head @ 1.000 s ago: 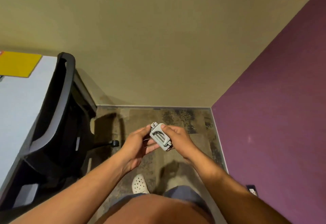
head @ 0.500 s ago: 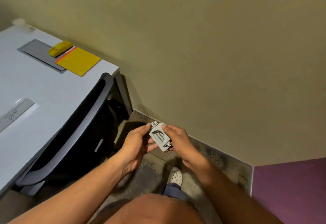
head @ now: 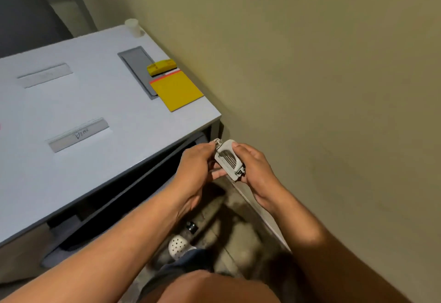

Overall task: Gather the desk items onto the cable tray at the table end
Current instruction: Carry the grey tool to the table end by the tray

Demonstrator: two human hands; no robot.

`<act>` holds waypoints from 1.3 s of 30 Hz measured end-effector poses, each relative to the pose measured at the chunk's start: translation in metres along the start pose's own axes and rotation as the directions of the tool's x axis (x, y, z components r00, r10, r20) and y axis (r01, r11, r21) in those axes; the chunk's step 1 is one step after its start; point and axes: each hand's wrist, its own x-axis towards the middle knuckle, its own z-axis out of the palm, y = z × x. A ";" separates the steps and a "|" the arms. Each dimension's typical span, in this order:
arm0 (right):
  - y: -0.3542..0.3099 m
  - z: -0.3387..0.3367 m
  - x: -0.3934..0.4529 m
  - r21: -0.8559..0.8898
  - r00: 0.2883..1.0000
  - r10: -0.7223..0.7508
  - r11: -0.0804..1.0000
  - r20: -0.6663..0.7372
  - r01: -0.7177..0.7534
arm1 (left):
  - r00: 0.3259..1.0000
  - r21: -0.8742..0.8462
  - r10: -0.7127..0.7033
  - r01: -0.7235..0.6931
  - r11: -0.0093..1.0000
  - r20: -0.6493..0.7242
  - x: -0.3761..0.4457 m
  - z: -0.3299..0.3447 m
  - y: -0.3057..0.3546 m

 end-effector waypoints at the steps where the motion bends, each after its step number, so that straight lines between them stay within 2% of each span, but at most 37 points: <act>1: -0.007 0.007 0.011 -0.029 1.000 -0.024 0.999 -0.012 0.024 | 1.000 -0.016 0.009 -0.009 1.000 0.000 0.009 -0.005 0.009; 4: -0.027 0.024 0.044 -0.218 0.989 -0.148 0.966 -0.029 0.138 | 0.999 -0.036 0.036 -0.036 0.999 0.005 0.038 -0.019 0.035; 7: -0.040 0.039 0.077 -0.379 0.965 -0.262 0.891 0.019 0.249 | 0.999 -0.056 0.055 -0.055 0.997 -0.002 0.069 -0.035 0.060; 18: -0.062 0.109 0.206 -0.595 0.941 -0.313 0.736 0.125 0.324 | 0.976 -0.180 0.072 -0.110 0.977 -0.203 0.171 -0.090 0.107; 21: -0.061 0.130 0.253 -0.588 0.952 -0.271 0.750 0.145 0.303 | 0.957 -0.174 0.079 -0.132 0.976 -0.279 0.207 -0.107 0.113; 25: -0.049 0.149 0.322 -0.483 0.991 -0.107 0.865 0.084 0.134 | 0.901 -0.157 0.040 -0.119 0.981 -0.432 0.260 -0.133 0.109; 26: -0.047 0.153 0.339 -0.454 0.996 -0.071 0.886 0.063 0.091 | 0.880 -0.108 0.049 -0.113 0.988 -0.472 0.273 -0.141 0.104; 28: -0.043 0.161 0.372 -0.419 0.999 -0.024 0.907 0.024 0.032 | 0.824 0.152 0.154 -0.084 0.985 -0.546 0.299 -0.157 0.089; 30: -0.042 0.173 0.405 -0.402 1.000 -0.001 0.916 0.009 0.004 | 0.769 0.473 0.307 -0.006 0.881 -0.561 0.325 -0.177 0.071; 31: -0.041 0.181 0.421 -0.392 1.000 0.009 0.920 0.008 -0.005 | 0.760 0.582 0.360 0.030 0.813 -0.541 0.339 -0.189 0.061; 32: -0.040 0.189 0.438 -0.383 1.000 0.015 0.924 0.005 -0.012 | 0.771 0.676 0.391 0.070 0.733 -0.504 0.353 -0.201 0.049; 34: -0.040 0.206 0.477 -0.393 1.000 0.006 0.919 -0.010 -0.009 | 0.826 0.846 0.400 0.162 0.508 -0.398 0.378 -0.220 0.023; 35: -0.041 0.215 0.498 -0.408 1.000 -0.010 0.913 -0.018 0.002 | 0.847 0.896 0.392 0.196 0.398 -0.360 0.389 -0.227 0.009; 36: -0.043 0.223 0.519 -0.418 0.999 -0.025 0.908 -0.027 0.011 | 0.854 0.918 0.393 0.210 0.337 -0.340 0.396 -0.231 -0.003; 39: -0.053 0.243 0.583 -0.480 0.994 -0.091 0.876 -0.065 0.049 | 0.812 0.942 0.492 0.201 0.270 -0.315 0.409 -0.234 -0.035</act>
